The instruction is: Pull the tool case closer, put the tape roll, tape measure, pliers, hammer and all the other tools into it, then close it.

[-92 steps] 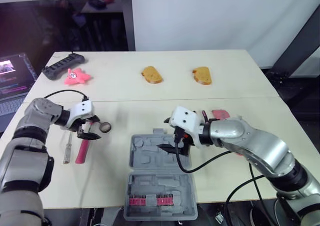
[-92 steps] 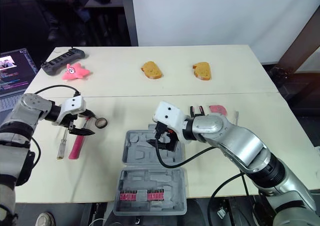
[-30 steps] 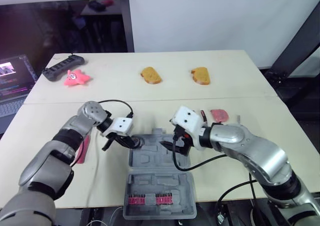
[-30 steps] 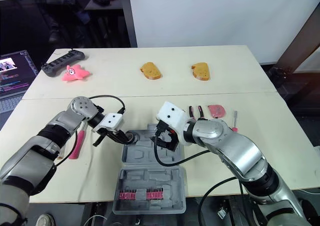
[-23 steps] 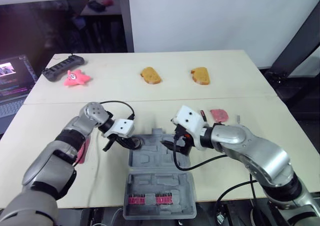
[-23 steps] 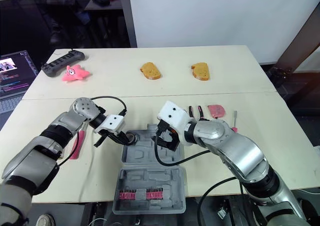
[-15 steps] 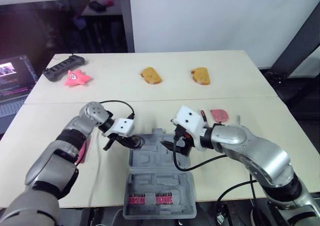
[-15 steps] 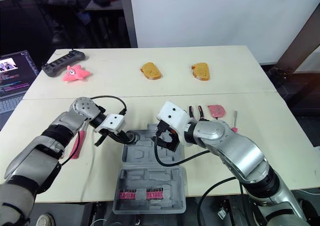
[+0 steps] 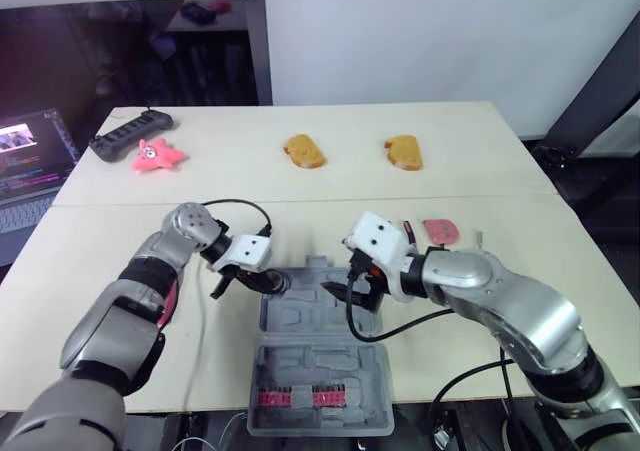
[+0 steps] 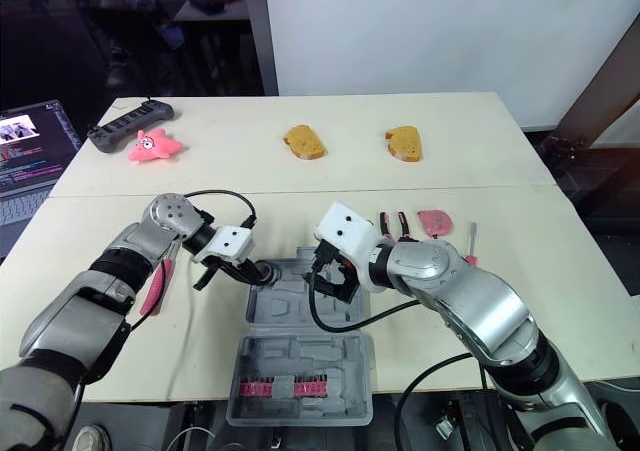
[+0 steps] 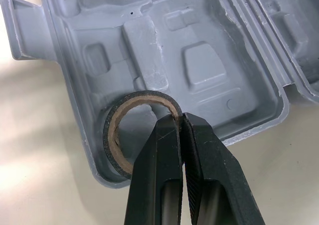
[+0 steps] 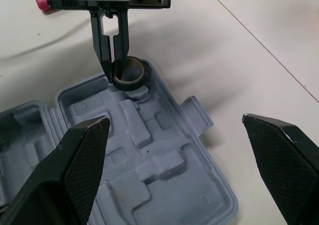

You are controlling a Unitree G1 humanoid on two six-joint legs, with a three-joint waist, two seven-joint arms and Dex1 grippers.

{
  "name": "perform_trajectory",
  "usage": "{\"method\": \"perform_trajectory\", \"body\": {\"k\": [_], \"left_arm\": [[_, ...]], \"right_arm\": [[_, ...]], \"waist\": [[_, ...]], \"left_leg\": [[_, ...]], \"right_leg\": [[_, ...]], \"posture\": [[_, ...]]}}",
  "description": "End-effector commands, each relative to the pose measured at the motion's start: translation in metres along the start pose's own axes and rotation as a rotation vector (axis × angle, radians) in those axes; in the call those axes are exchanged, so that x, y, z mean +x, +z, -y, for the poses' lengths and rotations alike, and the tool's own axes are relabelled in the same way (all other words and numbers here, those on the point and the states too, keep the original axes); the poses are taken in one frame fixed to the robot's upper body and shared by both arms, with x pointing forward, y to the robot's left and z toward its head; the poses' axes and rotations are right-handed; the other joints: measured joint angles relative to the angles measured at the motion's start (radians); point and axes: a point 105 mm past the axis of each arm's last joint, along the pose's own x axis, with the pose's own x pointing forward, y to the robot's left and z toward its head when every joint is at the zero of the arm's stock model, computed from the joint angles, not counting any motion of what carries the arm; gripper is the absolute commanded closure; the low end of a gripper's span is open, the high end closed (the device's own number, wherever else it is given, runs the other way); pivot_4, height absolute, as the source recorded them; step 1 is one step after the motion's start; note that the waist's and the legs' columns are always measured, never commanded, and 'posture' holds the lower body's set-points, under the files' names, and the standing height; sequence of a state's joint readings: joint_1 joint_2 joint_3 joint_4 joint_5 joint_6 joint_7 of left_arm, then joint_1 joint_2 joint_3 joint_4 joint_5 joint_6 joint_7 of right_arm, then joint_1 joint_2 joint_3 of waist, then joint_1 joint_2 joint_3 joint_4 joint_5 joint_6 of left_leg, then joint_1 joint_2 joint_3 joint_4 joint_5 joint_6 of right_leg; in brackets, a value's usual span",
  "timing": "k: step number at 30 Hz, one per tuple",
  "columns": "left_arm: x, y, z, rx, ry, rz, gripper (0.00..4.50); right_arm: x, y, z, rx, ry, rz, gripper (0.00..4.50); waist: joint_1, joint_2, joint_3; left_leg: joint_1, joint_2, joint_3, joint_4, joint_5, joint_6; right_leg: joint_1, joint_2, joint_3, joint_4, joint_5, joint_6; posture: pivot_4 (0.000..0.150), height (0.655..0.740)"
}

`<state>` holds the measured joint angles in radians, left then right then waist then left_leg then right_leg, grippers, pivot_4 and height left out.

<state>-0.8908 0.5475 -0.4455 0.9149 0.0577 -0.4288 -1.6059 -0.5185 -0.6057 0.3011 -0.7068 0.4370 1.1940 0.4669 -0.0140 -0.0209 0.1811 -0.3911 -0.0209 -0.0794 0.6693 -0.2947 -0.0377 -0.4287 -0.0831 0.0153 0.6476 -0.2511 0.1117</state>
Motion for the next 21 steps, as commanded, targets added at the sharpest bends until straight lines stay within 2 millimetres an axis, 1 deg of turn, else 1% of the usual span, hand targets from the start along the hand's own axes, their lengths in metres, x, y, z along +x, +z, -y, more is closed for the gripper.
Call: {"method": "perform_trajectory", "body": {"k": [1,3,7,12,18,21], "left_arm": [[-0.001,0.003,-0.004,0.0,0.018,0.01,4.15],[-0.004,0.006,-0.006,0.005,0.027,0.018,3.38],[-0.01,0.012,-0.01,0.01,0.05,0.045,1.43],[-0.018,0.016,-0.011,0.004,0.066,0.051,1.43],[-0.028,0.02,-0.013,-0.043,0.097,0.1,1.43],[-0.027,0.022,-0.015,-0.1,0.129,0.174,1.43]], "right_arm": [[-0.006,0.011,-0.001,-0.021,-0.013,0.051,0.0],[-0.006,0.012,-0.001,-0.02,-0.014,0.052,0.0],[-0.006,0.012,-0.001,-0.019,-0.017,0.052,0.0],[-0.007,0.012,0.0,-0.017,-0.021,0.051,0.0],[-0.008,0.012,0.001,-0.016,-0.023,0.052,0.0],[-0.007,0.012,0.002,-0.015,-0.025,0.054,0.0]], "waist": [[0.0,0.0,0.0],[-0.001,0.0,0.0],[-0.004,0.0,0.0],[-0.005,0.0,0.0],[-0.005,0.0,0.0],[-0.004,0.0,0.0]], "left_leg": [[0.0,0.0,0.0,0.0,0.0,0.0],[0.0,0.0,0.0,0.0,0.0,0.0],[0.0,0.0,0.0,0.0,0.0,0.0],[0.0,0.0,-0.001,0.0,0.0,0.0],[0.0,0.0,-0.001,0.0,0.0,0.0],[0.0,0.0,-0.001,0.0,0.0,0.0]], "right_leg": [[0.0,0.0,0.0,0.0,0.0,0.0],[0.0,0.0,0.0,0.0,0.0,0.0],[0.0,0.0,0.0,0.0,0.0,0.0],[0.0,0.0,0.0,0.0,0.0,0.0],[0.0,0.0,0.0,0.0,0.0,0.0],[0.0,0.0,0.0,0.0,0.0,0.0]], "posture": [[0.15,0.74],[0.15,0.74],[0.15,0.74],[0.15,0.74],[0.15,0.74],[0.15,0.74]]}}
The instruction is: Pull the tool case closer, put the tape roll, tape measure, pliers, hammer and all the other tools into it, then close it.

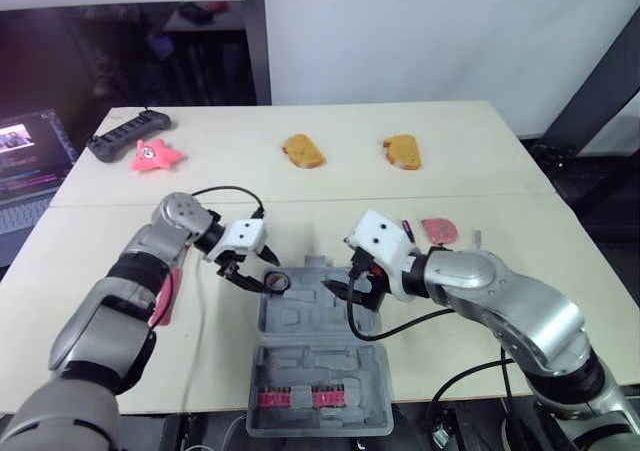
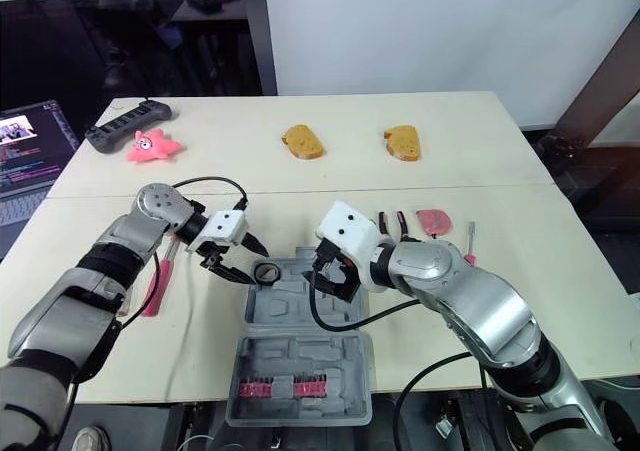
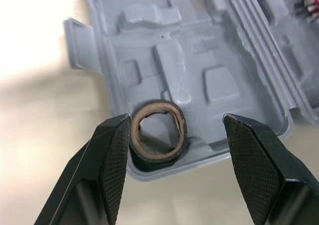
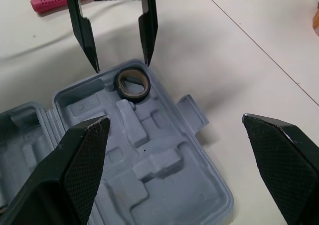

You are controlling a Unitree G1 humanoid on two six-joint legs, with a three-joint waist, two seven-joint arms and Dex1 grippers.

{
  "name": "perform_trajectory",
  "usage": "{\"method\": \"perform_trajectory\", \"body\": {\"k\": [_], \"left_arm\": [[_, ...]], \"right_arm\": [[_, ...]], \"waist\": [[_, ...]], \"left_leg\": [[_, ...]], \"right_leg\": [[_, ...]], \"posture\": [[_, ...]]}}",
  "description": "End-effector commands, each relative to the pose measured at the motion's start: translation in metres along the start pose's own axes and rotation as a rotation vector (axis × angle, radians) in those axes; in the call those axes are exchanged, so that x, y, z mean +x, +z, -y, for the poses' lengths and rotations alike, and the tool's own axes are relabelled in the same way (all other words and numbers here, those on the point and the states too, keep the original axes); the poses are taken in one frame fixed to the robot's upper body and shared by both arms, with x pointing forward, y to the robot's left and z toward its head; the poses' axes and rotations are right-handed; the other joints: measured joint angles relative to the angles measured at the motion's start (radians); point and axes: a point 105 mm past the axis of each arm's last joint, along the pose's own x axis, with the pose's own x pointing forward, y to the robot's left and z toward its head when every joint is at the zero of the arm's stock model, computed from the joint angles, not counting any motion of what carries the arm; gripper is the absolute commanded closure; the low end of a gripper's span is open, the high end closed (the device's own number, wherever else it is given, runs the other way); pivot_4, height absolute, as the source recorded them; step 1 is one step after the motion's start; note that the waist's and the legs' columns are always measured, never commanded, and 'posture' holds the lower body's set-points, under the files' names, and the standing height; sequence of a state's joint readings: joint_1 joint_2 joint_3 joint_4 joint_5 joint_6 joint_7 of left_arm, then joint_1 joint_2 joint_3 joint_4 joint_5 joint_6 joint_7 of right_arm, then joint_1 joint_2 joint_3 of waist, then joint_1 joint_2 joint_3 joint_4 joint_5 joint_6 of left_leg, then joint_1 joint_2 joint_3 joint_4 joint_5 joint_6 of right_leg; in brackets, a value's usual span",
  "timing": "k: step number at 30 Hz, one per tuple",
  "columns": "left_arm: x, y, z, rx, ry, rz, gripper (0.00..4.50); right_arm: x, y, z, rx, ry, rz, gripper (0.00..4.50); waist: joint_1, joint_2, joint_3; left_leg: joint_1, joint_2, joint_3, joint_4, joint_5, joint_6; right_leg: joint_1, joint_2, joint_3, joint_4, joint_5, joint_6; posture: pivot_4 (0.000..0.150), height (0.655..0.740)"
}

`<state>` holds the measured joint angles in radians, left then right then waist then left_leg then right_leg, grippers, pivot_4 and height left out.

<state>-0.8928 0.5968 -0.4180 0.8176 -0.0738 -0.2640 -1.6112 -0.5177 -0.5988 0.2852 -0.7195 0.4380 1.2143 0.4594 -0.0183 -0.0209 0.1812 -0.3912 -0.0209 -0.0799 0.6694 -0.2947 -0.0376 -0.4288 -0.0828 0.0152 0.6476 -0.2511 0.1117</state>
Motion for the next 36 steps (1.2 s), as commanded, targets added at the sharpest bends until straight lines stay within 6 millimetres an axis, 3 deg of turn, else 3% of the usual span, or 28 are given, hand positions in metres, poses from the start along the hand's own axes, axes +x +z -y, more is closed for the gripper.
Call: {"method": "perform_trajectory", "body": {"k": [1,4,7,9,19,25,36], "left_arm": [[-0.003,0.01,-0.006,-0.036,0.05,0.096,1.43],[0.002,0.012,-0.008,-0.071,0.073,0.151,1.43],[0.007,0.01,-0.008,-0.106,0.115,0.193,2.3],[0.008,0.007,-0.008,-0.125,0.143,0.213,3.2],[0.007,-0.012,0.001,-0.185,0.252,0.243,3.2],[0.019,-0.018,0.005,-0.154,0.296,0.236,3.2],[0.041,-0.049,0.019,-0.085,0.338,0.096,3.2]], "right_arm": [[-0.005,0.01,0.0,-0.021,-0.011,0.052,0.0],[-0.004,0.01,0.001,-0.02,-0.013,0.052,0.0],[-0.004,0.01,0.001,-0.02,-0.014,0.053,0.0],[-0.005,0.01,0.001,-0.019,-0.018,0.052,0.0],[-0.006,0.009,0.003,-0.012,-0.032,0.052,0.0],[-0.005,0.009,0.001,-0.006,-0.03,0.057,0.0],[-0.007,0.009,-0.002,-0.007,-0.016,0.057,0.0]], "waist": [[0.001,0.0,0.0],[0.0,0.0,0.0],[-0.002,0.0,0.0],[-0.002,0.0,0.0],[0.005,0.0,0.0],[0.002,0.0,0.0],[0.004,0.0,0.0]], "left_leg": [[0.0,0.0,0.0,0.0,0.0,0.0],[0.0,0.0,0.0,0.0,0.0,0.0],[0.0,0.0,0.0,0.0,0.0,0.0],[0.0,0.0,0.0,0.0,0.0,0.0],[0.0,0.0,0.0,0.0,0.0,0.0],[0.0,0.0,0.0,0.0,0.0,0.0],[0.0,0.0,0.0,0.0,0.0,0.0]], "right_leg": [[0.0,0.0,0.0,0.0,0.0,0.0],[0.0,0.0,0.0,0.0,0.0,0.0],[0.0,0.0,0.0,0.0,0.0,0.0],[0.0,0.0,0.0,0.0,0.0,0.0],[0.0,0.0,0.0,0.0,0.0,0.0],[0.0,0.0,0.0,0.0,0.0,0.0],[0.0,0.0,0.0,0.0,0.0,0.0]], "posture": [[0.15,0.74],[0.15,0.74],[0.15,0.74],[0.15,0.74],[0.15,0.74],[0.15,0.74],[0.15,0.74]]}}
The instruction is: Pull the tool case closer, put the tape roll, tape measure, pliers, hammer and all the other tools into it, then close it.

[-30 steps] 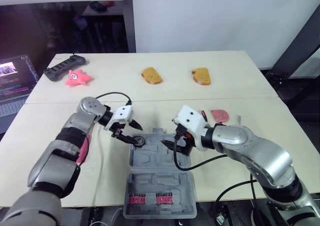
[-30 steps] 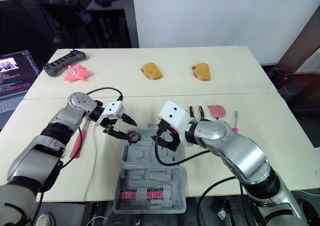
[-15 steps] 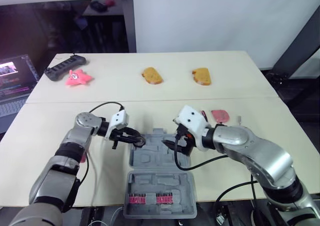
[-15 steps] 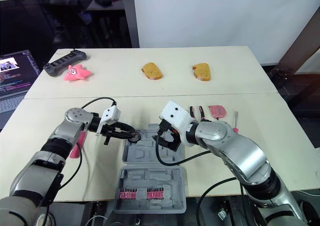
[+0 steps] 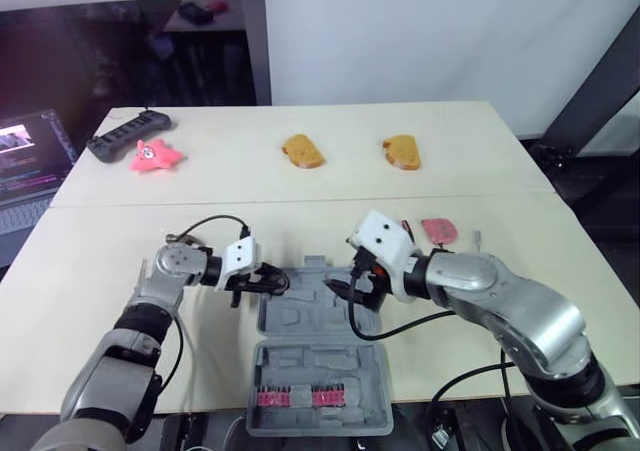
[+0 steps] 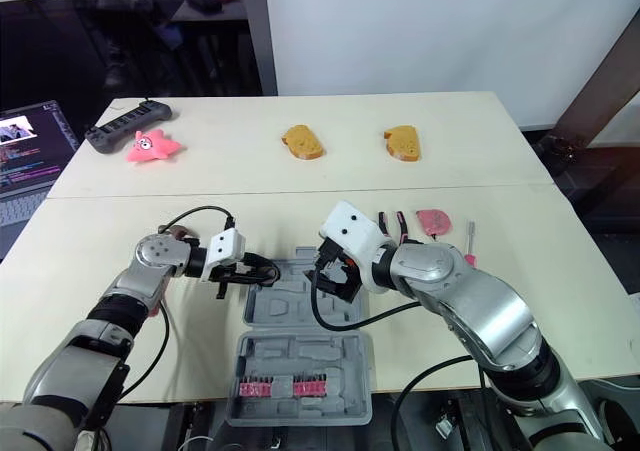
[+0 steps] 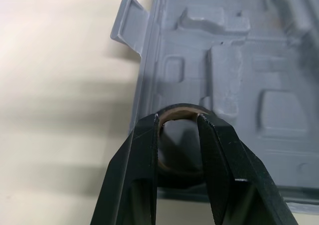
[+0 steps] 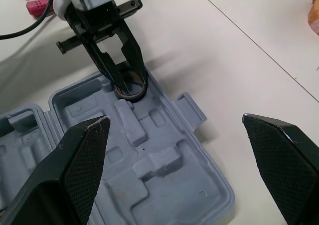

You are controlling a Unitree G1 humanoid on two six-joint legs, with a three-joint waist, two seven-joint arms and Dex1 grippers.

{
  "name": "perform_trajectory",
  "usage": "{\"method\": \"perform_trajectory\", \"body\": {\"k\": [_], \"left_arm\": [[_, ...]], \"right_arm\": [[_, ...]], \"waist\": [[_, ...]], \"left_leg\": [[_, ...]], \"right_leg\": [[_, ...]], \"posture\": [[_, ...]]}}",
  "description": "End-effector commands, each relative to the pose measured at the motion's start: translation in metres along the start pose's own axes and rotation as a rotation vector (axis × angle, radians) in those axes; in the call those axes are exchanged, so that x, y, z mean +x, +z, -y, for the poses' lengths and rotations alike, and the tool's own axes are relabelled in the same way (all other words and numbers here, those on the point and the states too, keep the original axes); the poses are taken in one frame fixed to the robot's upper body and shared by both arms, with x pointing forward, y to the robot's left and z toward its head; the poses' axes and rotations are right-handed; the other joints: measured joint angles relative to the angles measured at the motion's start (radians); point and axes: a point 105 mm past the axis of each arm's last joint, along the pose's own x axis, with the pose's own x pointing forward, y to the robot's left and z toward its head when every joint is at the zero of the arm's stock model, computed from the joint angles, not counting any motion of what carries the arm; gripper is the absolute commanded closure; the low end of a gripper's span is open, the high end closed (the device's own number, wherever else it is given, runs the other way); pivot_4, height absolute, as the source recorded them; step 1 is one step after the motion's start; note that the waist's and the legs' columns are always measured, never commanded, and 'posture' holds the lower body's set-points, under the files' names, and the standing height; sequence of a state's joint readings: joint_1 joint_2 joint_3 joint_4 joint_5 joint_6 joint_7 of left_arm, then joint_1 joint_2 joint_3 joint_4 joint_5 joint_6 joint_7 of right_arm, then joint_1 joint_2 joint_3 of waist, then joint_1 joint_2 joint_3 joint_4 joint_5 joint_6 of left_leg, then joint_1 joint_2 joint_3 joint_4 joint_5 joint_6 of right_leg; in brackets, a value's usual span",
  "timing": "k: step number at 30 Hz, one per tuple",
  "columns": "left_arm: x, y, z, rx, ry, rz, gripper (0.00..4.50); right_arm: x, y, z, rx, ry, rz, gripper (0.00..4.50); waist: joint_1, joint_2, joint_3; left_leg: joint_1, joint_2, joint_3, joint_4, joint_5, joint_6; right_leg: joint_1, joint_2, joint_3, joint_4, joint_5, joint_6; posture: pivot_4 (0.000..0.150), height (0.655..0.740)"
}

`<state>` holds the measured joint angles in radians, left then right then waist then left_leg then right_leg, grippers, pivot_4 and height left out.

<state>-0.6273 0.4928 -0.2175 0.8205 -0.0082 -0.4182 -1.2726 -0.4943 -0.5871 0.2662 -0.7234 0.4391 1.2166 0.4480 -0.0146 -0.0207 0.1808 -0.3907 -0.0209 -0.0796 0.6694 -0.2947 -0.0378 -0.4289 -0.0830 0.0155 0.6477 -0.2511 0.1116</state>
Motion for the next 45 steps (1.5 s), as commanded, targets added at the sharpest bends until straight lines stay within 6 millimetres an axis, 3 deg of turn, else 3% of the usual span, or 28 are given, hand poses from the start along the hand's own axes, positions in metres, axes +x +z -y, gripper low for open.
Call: {"method": "perform_trajectory", "body": {"k": [1,9,14,19,22,26,29,31,33,37,40,41,45], "left_arm": [[0.002,-0.014,0.011,0.02,-0.018,-0.055,3.2],[0.001,-0.002,-0.001,0.0,0.034,0.008,3.2],[-0.021,0.021,-0.019,-0.057,0.072,0.1,3.2],[-0.076,0.036,-0.03,-0.183,0.126,0.133,3.2],[-0.134,0.015,-0.031,-0.311,0.287,0.058,3.2],[-0.192,-0.018,-0.024,-0.41,0.511,-0.051,3.2],[-0.212,-0.028,-0.016,-0.436,0.593,-0.088,3.2],[-0.243,-0.043,-0.005,-0.467,0.67,-0.147,3.2],[-0.254,-0.05,0.003,-0.476,0.7,-0.179,3.2],[-0.271,-0.062,0.021,-0.498,0.727,-0.243,1.92],[-0.279,-0.066,0.028,-0.508,0.754,-0.249,0.29],[-0.28,-0.066,0.031,-0.51,0.755,-0.248,0.03],[-0.288,-0.067,0.036,-0.512,0.794,-0.247,0.03]], "right_arm": [[-0.007,0.012,-0.003,-0.032,0.0,0.052,0.0],[-0.011,0.011,0.003,-0.023,-0.015,0.058,0.0],[-0.033,0.005,0.023,0.023,-0.101,0.08,0.0],[-0.071,-0.024,0.04,0.091,-0.243,0.064,0.0],[-0.101,-0.054,0.038,0.155,-0.348,0.015,0.0],[-0.131,-0.091,0.034,0.26,-0.461,-0.059,0.0],[-0.155,-0.112,0.035,0.289,-0.508,-0.101,0.0],[-0.176,-0.122,0.041,0.292,-0.567,-0.102,0.0],[-0.194,-0.13,0.048,0.297,-0.613,-0.083,0.0],[-0.221,-0.14,0.06,0.26,-0.638,-0.047,0.0],[-0.229,-0.151,0.065,0.242,-0.652,-0.078,0.0],[-0.231,-0.155,0.067,0.234,-0.655,-0.095,0.0],[-0.234,-0.166,0.067,0.239,-0.647,-0.115,0.0]], "waist": [[0.0,0.0,0.0],[0.001,0.001,-0.001],[0.001,0.0,0.0],[-0.004,0.0,0.0],[-0.008,0.001,-0.001],[-0.004,0.001,0.0],[0.004,0.001,0.0],[0.006,0.0,0.0],[0.003,0.0,0.0],[0.001,0.001,0.0],[0.0,0.001,0.0],[0.0,0.001,0.0],[0.0,0.001,0.0]], "left_leg": [[0.0,0.0,0.0,0.0,0.0,0.0],[0.001,0.0,0.0,0.0,0.0,0.0],[0.001,0.0,0.0,0.0,0.0,0.0],[0.0,0.0,-0.001,0.0,0.0,0.0],[0.002,0.0,0.0,-0.002,0.0,0.0],[0.004,0.001,0.001,-0.003,-0.001,0.002],[0.007,0.001,0.002,-0.003,-0.001,0.002],[0.01,0.001,0.002,-0.003,-0.001,0.001],[0.018,0.001,0.002,-0.004,-0.002,0.002],[0.02,0.002,0.003,-0.005,-0.002,0.003],[0.021,0.003,0.002,-0.006,-0.002,0.003],[0.021,0.003,0.002,-0.006,-0.002,0.003],[0.021,0.002,0.003,-0.006,-0.002,0.003]], "right_leg": [[0.0,0.0,0.0,0.0,0.0,0.0],[0.001,0.0,0.0,0.0,0.0,0.0],[0.001,0.0,0.0,0.0,0.0,0.0],[0.001,0.001,0.0,0.0,0.0,0.0],[0.001,0.001,0.001,0.0,0.0,0.0],[0.001,0.002,0.002,0.001,-0.001,-0.001],[0.006,0.001,0.002,0.0,-0.001,-0.001],[0.01,0.0,0.002,-0.001,-0.001,-0.001],[0.017,0.0,0.002,-0.004,-0.002,-0.001],[0.02,0.0,0.002,-0.005,-0.002,-0.002],[0.02,0.001,0.001,-0.005,-0.002,-0.002],[0.02,0.001,0.001,-0.005,-0.002,-0.002],[0.02,0.0,0.002,-0.005,-0.002,-0.002]], "posture": [[0.15,0.74],[0.15,0.74],[0.15,0.74],[0.15,0.74],[0.15,0.74],[0.15,0.74],[0.15,0.74],[0.15,0.74],[0.15,0.74],[0.15,0.74],[0.15,0.74],[0.15,0.74],[0.15,0.74]]}}
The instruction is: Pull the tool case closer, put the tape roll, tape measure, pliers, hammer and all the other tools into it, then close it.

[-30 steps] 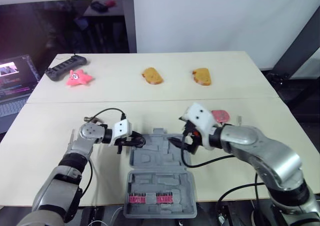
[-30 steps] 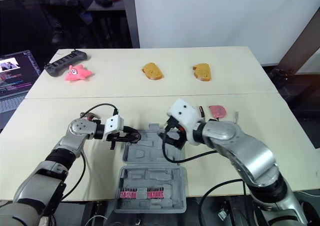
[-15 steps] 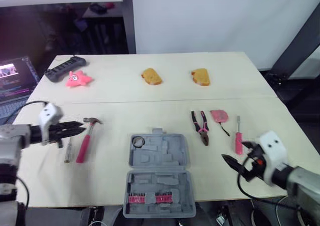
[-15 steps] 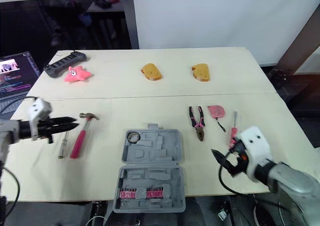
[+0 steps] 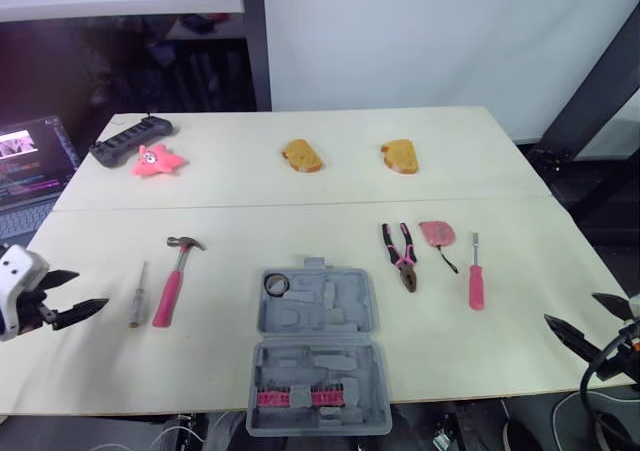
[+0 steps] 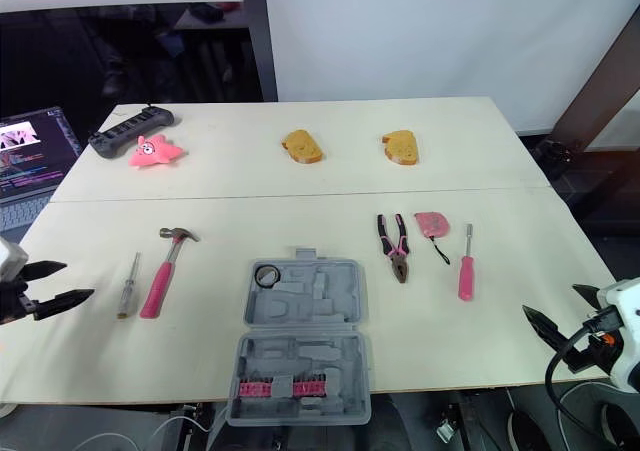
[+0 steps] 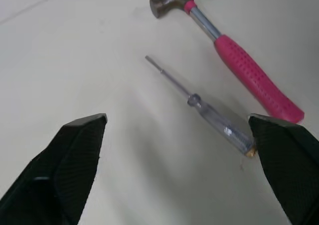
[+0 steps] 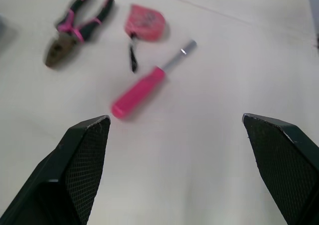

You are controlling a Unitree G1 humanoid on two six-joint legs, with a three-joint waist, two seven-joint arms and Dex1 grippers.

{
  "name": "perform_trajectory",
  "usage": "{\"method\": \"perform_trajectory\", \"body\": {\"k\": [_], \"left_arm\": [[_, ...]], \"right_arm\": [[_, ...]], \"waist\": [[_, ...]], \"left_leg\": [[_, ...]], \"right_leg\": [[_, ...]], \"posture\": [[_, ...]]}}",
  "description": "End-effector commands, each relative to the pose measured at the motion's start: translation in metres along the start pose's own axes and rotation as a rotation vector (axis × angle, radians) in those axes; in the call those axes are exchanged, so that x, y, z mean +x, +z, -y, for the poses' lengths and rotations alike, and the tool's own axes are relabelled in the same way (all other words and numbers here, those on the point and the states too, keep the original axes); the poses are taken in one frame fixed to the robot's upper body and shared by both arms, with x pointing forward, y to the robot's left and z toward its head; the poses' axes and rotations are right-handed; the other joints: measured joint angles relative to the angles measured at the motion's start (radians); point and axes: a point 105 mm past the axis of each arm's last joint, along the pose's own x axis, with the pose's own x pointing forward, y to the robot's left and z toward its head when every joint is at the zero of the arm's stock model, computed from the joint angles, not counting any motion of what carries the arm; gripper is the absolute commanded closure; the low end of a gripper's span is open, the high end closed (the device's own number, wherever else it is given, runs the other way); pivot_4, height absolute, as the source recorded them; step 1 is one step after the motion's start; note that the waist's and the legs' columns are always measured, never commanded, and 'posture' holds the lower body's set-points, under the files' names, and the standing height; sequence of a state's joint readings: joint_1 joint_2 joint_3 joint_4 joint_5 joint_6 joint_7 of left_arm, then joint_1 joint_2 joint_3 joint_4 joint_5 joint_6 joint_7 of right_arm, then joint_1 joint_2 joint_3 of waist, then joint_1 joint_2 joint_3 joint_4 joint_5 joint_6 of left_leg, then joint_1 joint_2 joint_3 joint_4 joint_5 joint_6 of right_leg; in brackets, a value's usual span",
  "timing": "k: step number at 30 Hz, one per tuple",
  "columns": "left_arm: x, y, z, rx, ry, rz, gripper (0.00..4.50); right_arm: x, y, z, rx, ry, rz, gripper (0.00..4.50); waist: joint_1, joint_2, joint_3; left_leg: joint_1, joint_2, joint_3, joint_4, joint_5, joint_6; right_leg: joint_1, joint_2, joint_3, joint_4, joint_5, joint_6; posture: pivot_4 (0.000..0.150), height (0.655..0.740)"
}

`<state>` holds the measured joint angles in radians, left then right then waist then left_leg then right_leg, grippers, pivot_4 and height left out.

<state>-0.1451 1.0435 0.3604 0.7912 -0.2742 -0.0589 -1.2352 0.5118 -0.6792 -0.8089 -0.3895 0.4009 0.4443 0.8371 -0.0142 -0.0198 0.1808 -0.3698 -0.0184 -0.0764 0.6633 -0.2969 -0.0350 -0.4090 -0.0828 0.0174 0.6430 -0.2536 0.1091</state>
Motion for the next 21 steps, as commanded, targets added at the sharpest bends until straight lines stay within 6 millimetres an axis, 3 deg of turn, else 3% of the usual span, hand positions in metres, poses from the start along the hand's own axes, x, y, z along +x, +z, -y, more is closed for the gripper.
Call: {"method": "perform_trajectory", "body": {"k": [1,17,18,21], "left_arm": [[-0.015,0.012,-0.011,0.029,0.065,0.049,0.03],[-0.007,0.01,0.004,0.03,0.05,0.077,0.03],[-0.002,0.013,0.01,0.033,0.024,0.088,0.03],[0.033,0.034,0.058,0.044,-0.164,0.161,0.03]], "right_arm": [[-0.003,-0.001,0.007,-0.03,-0.009,0.007,0.0],[-0.004,-0.002,0.009,-0.034,-0.03,0.004,0.0],[-0.003,-0.003,0.009,-0.032,-0.035,-0.003,0.0],[0.01,0.008,0.005,-0.004,-0.058,0.01,0.0]], "waist": [[0.0,0.0,0.0],[0.001,0.0,0.0],[0.002,0.0,0.0],[0.003,0.001,0.0]], "left_leg": [[0.0,0.0,0.0,0.0,0.0,0.0],[0.0,0.0,0.0,0.0,0.0,0.0],[0.0,0.0,0.0,0.0,0.0,0.0],[0.0,0.0,-0.001,0.0,0.0,0.0]], "right_leg": [[0.0,0.0,0.0,0.0,0.0,0.0],[0.0,0.0,0.0,0.0,0.0,0.0],[0.0,0.0,0.0,0.0,0.0,0.0],[0.0,-0.002,0.0,-0.001,0.0,0.0]], "posture": [[0.15,0.74],[0.15,0.74],[0.15,0.74],[0.15,0.74]]}}
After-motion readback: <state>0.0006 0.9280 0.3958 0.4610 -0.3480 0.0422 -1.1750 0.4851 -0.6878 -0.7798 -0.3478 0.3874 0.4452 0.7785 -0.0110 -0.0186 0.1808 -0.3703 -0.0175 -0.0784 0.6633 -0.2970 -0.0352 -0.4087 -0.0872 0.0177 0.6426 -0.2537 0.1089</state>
